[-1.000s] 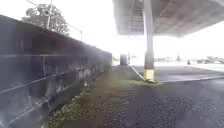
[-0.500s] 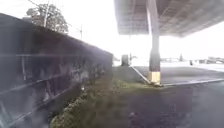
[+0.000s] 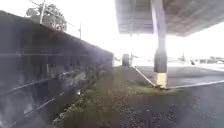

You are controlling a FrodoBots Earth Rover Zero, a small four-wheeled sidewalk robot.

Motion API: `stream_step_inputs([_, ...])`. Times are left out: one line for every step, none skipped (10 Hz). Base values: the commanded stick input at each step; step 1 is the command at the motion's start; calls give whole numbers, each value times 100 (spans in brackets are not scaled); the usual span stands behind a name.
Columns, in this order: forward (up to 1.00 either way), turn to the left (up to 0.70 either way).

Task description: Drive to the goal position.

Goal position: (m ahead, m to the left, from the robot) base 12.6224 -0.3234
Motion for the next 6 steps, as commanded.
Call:
stream_step_inputs([50, 0])
stream_step_inputs([50, 0])
stream_step_inputs([50, 0])
stream_step_inputs([50, 0])
stream_step_inputs([50, 0])
stream_step_inputs([50, 0])
